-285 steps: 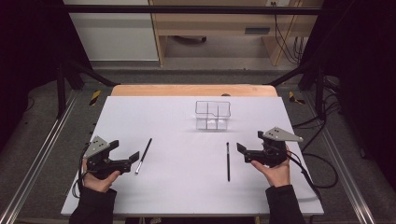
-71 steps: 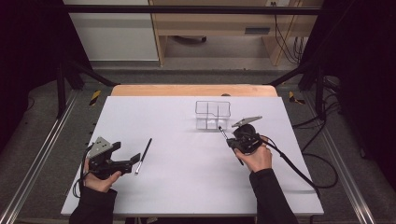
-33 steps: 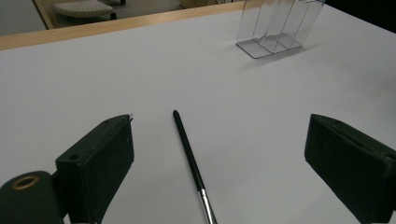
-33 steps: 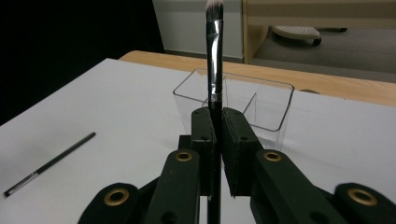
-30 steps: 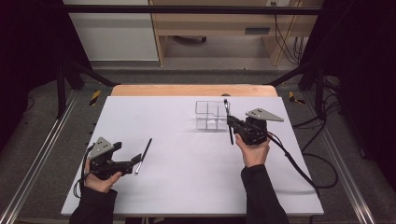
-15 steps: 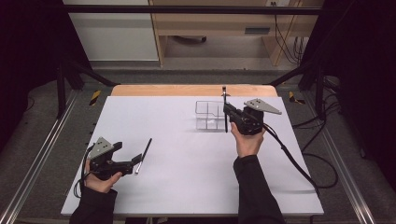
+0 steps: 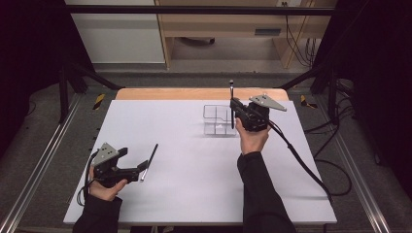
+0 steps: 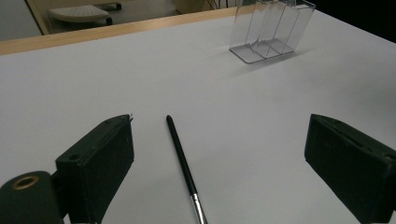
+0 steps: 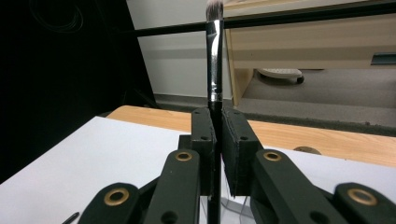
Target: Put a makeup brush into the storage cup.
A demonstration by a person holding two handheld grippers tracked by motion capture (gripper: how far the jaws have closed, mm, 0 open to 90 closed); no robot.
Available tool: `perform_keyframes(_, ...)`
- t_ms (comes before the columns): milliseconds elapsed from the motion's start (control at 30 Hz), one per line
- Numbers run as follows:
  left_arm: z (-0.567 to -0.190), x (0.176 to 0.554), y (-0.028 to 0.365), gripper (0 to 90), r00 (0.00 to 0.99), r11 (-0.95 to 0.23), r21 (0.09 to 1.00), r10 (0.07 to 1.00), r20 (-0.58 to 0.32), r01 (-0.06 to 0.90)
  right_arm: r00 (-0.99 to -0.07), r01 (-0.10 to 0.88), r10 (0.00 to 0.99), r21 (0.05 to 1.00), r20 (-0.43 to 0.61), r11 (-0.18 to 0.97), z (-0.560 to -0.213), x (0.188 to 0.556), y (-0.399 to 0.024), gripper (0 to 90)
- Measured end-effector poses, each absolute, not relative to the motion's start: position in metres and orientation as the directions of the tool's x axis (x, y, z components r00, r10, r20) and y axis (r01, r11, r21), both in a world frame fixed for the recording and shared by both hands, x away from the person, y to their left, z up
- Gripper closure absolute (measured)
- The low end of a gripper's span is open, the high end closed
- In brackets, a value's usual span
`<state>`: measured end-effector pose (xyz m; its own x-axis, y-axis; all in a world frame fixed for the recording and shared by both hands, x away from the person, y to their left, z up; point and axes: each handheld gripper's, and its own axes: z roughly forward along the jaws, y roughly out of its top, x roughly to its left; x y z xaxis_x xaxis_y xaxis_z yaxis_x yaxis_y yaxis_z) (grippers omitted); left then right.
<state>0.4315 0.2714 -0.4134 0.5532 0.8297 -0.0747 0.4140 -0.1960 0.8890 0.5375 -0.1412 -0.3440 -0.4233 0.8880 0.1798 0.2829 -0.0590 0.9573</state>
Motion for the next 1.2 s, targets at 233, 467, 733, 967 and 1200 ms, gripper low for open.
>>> perform_keyframes(233,-0.413,0.431,0.271,7.5,0.555,-0.194,0.89,0.828,-0.077,0.413,-0.42,0.271,0.89,0.96,0.179,-0.065,-0.342,0.547,-0.132,84.2)
perform_keyframes(467,-0.413,0.431,0.269,7.5,0.56,-0.198,0.89,0.825,-0.076,0.411,-0.415,0.259,0.892,0.963,0.179,-0.073,-0.339,0.557,-0.126,84.3)
perform_keyframes(733,-0.413,0.431,0.269,7.5,0.563,-0.198,0.89,0.823,-0.077,0.411,-0.394,0.257,0.902,0.964,0.175,-0.074,-0.34,0.57,-0.121,84.2)
perform_keyframes(967,-0.413,0.431,0.269,7.5,0.565,-0.197,0.89,0.821,-0.079,0.411,-0.386,0.249,0.904,0.964,0.185,-0.091,-0.341,0.579,-0.119,84.3)
perform_keyframes(1200,-0.414,0.432,0.268,7.5,0.563,-0.199,0.889,0.823,-0.077,0.412,-0.366,0.25,0.914,0.964,0.175,-0.085,-0.345,0.591,-0.116,84.3)
